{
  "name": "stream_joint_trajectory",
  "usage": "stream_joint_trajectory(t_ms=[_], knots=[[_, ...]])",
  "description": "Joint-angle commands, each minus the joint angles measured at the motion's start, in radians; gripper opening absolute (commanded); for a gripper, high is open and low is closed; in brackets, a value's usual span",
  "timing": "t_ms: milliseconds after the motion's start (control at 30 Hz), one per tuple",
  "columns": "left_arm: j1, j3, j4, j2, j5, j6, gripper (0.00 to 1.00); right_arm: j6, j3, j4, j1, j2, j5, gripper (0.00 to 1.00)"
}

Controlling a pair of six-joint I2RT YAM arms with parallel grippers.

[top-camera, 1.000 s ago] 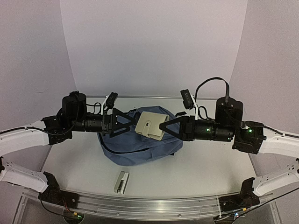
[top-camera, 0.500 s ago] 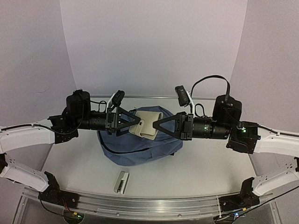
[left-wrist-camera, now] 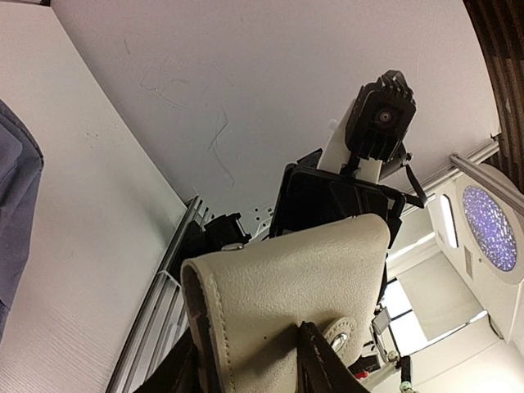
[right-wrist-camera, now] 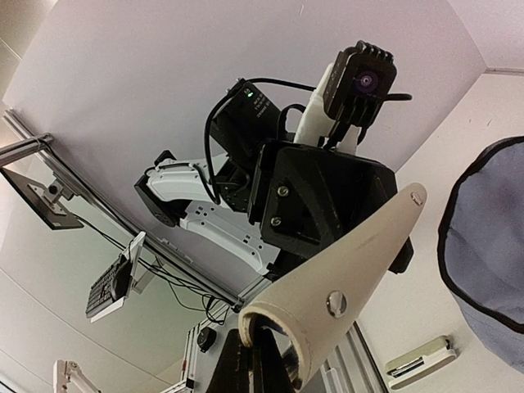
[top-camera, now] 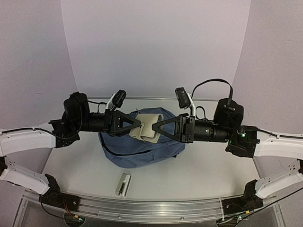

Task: Pack the student bag
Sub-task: Pick up the personal item from the center of the board.

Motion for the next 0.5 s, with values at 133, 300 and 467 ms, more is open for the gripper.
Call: stream_joint_trajectory(t_ms=[133,300,467], knots=[[-0.01,-0.037,0.089,-0.09,0.027,-0.01,0.25,0.016,-0.036,0.065,-0.002,0.007,0.079,0.0],[-0.01,-0.058,0.068,-0.123,0.002,-0.006,0.07,0.022,-0.044,0.033,-0.011,0.026,0.127,0.0],[-0.01,-0.071,0.041,-0.15,-0.027,0.006,0.0,-0.027,0.012,-0.105,-0.012,0.061,0.206,0.0]])
